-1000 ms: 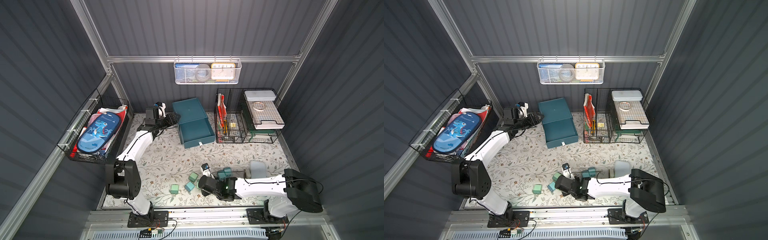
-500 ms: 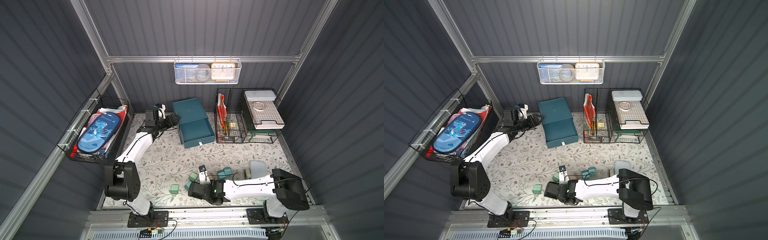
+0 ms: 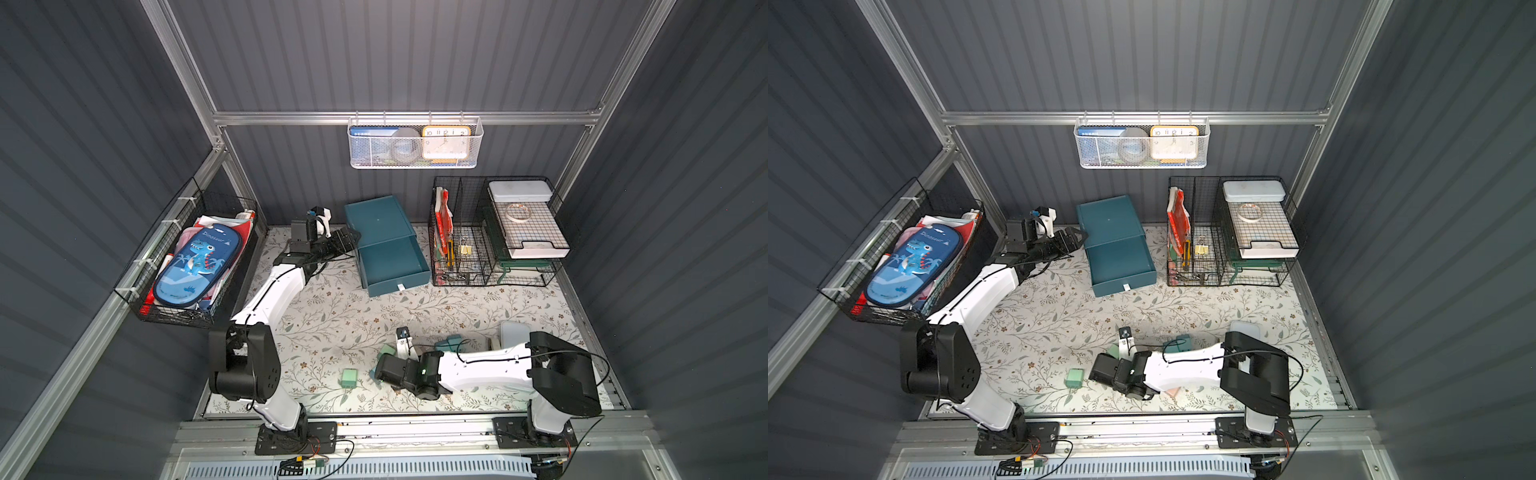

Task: Place the plugs into the drawer by color
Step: Pick up the plug from the center of the board.

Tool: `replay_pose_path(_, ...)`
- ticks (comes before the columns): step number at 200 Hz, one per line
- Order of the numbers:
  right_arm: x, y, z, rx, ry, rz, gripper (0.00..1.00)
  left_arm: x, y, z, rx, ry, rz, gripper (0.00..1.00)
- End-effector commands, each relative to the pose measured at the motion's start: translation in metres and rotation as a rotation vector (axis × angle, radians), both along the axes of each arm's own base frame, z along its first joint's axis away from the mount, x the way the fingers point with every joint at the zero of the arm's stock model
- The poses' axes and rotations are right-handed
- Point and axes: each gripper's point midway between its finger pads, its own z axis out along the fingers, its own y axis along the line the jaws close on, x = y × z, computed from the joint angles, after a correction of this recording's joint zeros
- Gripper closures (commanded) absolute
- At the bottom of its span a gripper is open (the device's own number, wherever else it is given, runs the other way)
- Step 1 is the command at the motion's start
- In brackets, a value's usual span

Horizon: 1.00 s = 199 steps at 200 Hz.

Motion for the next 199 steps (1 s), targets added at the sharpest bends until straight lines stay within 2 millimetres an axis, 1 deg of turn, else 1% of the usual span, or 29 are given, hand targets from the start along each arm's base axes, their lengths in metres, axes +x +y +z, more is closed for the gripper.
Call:
replay_pose_path(1, 0.000, 0.004, -0.002, 0.005, 0.014, 0.018, 0.41, -0.008, -0.003, 0.019, 0.005, -0.062, -0.032, 0.20)
replay_pose_path(46, 0.002, 0.004, -0.011, -0.003, 0.045, 0.015, 0.40, -0.008, -0.004, 0.019, 0.005, -0.064, -0.035, 0.20)
replay_pose_path(77, 0.005, -0.002, -0.018, -0.024, 0.066, -0.009, 0.40, -0.009, -0.003, 0.019, 0.009, -0.065, -0.033, 0.19)
replay_pose_path(92, 0.006, -0.006, -0.021, -0.036, 0.075, -0.017, 0.43, -0.009, -0.003, 0.019, 0.011, -0.066, -0.033, 0.19)
replay_pose_path(117, 0.006, -0.007, -0.020, -0.039, 0.073, -0.008, 0.47, -0.009, -0.003, 0.019, 0.011, -0.067, -0.034, 0.19)
replay_pose_path(151, 0.007, -0.004, -0.022, -0.048, 0.067, 0.005, 0.47, -0.009, -0.003, 0.020, 0.013, -0.070, -0.032, 0.19)
replay_pose_path(177, 0.009, -0.002, -0.023, -0.054, 0.064, 0.015, 0.48, -0.009, -0.003, 0.017, 0.013, -0.061, -0.032, 0.19)
replay_pose_path(199, 0.010, -0.005, -0.028, -0.060, 0.080, 0.006, 0.49, -0.008, -0.002, 0.012, 0.017, -0.049, -0.028, 0.19)
